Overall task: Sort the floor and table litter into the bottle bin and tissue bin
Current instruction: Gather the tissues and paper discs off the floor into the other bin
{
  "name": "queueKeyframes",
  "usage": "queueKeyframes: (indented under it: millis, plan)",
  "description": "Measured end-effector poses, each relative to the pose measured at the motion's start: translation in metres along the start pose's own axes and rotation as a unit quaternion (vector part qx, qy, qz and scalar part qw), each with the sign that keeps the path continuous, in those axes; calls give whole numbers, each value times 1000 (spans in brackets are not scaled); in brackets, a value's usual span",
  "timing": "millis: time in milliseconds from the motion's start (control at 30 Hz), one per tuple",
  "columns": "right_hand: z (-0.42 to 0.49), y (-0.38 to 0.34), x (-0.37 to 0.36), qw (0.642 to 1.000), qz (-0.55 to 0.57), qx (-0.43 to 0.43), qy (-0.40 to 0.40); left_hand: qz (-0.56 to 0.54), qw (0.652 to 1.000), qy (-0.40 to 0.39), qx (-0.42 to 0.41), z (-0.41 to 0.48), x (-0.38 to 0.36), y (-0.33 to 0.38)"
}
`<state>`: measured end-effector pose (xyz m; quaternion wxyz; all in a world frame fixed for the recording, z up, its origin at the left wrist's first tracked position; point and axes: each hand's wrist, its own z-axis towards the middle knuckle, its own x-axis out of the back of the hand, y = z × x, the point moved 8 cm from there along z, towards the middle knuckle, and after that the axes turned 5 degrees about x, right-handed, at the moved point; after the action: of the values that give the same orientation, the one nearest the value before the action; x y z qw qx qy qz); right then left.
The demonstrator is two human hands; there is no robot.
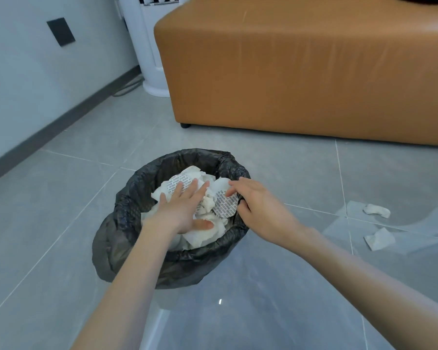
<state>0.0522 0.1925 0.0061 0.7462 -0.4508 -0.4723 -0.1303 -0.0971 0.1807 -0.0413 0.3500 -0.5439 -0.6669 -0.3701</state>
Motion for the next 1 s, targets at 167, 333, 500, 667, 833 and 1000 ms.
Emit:
queueKeyframes:
  millis: [167,333,500,667,833,1000]
  plan:
    - [-2,5,-6,1000,6,2,5,63,996,-56,42,18,-26,1]
    - [-8,11,3,998,50,1,47,63,997,-16,38,17,-21,6]
    - [-17,30,29,977,127,-44,164,-44,995,64,67,2,12,6]
    - [-42,69,44,955,149,-146,211,-92,975,199,28,-26,56,42]
    - [-87,135,40,941,92,-288,151,-137,947,287,-47,-41,79,100]
    - [-162,202,5,903,11,-424,-76,-141,931,297,-161,-37,66,173]
